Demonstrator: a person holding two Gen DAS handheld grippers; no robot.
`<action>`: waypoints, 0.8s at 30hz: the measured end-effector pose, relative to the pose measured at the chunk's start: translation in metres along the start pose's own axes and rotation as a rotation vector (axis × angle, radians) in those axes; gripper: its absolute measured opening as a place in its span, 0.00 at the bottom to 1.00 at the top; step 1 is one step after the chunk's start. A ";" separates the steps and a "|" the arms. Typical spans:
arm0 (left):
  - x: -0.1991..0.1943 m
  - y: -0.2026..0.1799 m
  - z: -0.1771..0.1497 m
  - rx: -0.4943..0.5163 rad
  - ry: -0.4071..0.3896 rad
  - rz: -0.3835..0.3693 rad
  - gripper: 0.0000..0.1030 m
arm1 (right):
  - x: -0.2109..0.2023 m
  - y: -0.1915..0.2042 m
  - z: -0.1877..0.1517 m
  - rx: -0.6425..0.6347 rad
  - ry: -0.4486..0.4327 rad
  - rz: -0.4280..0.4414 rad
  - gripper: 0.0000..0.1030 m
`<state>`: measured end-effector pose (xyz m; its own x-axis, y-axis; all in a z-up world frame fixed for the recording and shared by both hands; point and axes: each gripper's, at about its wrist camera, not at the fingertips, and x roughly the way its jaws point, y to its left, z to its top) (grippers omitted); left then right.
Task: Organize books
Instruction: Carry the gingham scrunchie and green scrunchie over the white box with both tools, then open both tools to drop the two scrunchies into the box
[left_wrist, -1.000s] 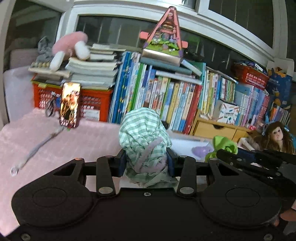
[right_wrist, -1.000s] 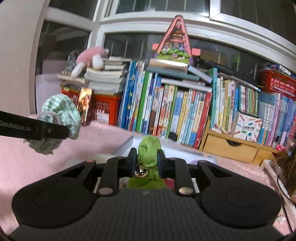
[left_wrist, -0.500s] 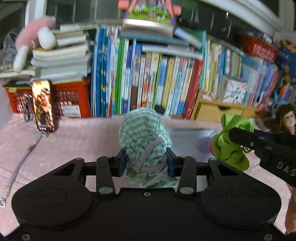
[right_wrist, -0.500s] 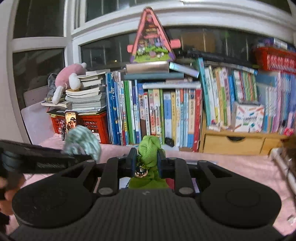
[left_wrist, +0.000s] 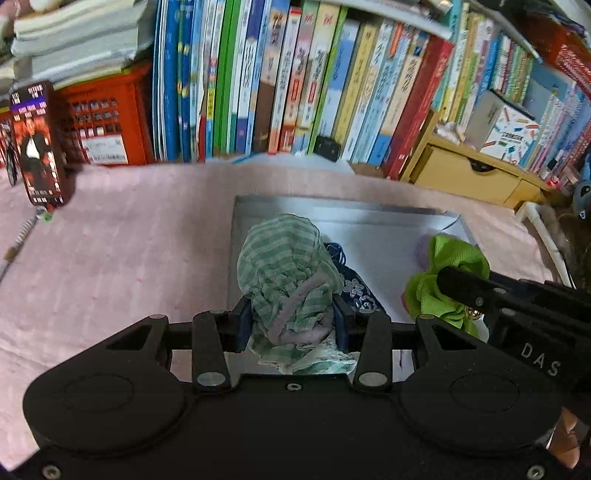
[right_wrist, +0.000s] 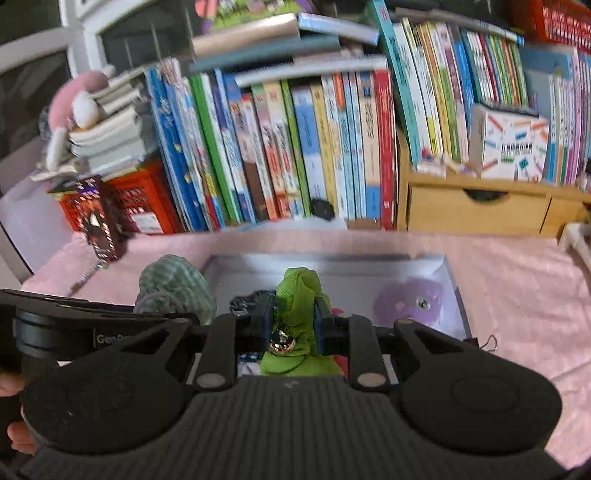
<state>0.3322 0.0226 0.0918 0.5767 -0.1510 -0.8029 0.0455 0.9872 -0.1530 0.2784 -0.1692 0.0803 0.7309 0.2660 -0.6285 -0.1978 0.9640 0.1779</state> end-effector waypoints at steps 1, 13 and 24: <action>0.004 0.000 0.002 -0.005 0.013 -0.001 0.39 | 0.003 -0.001 0.000 0.005 0.012 0.000 0.26; 0.039 0.003 0.007 -0.046 0.116 -0.036 0.39 | 0.028 0.001 0.004 -0.017 0.095 -0.039 0.26; 0.051 -0.007 0.003 0.024 0.196 -0.057 0.41 | 0.047 -0.003 0.003 0.031 0.206 -0.038 0.28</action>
<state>0.3637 0.0086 0.0538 0.4027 -0.2117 -0.8905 0.0945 0.9773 -0.1896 0.3159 -0.1600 0.0526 0.5875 0.2281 -0.7765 -0.1501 0.9735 0.1724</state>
